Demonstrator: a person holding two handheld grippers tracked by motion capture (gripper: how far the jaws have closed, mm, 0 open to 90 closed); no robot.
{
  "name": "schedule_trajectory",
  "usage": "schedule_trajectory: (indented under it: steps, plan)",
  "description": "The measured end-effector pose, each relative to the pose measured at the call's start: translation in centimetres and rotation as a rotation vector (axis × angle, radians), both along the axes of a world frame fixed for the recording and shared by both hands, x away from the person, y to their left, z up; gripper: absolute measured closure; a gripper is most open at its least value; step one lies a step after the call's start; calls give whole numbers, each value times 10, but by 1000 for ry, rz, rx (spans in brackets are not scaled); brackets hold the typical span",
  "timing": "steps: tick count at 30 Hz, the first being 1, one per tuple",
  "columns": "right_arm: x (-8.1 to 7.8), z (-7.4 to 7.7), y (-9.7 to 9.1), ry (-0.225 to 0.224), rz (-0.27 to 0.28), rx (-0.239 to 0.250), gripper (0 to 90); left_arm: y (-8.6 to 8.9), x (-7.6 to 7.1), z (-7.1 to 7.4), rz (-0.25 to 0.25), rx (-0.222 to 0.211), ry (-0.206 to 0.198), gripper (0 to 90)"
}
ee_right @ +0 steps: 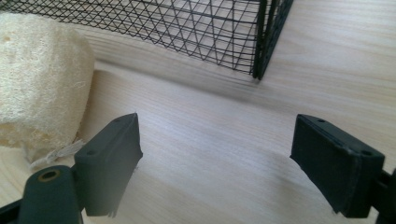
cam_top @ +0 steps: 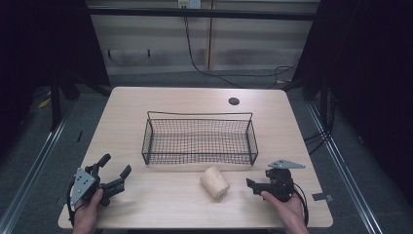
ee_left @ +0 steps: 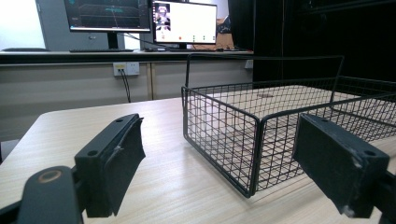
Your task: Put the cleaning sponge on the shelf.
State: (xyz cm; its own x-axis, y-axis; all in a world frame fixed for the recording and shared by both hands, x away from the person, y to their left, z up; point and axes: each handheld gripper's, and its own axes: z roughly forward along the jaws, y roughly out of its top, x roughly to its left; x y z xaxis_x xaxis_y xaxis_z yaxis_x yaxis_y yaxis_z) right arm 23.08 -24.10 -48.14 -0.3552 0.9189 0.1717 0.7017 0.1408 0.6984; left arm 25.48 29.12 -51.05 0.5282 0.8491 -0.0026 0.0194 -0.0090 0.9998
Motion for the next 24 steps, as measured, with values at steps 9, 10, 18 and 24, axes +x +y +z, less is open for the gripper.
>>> schedule_trajectory:
  steps: [9,10,18,24]
  plan:
    - [-1,3,2,8,33,-2,180,0,0,0,-1,0,-3,157]
    - [-2,4,2,7,37,3,188,0,0,0,-2,0,-2,157]
    - [-1,12,5,51,107,61,222,0,0,0,-2,-1,-2,157]
    - [-2,21,9,65,140,52,264,0,0,0,-2,-1,-2,157]
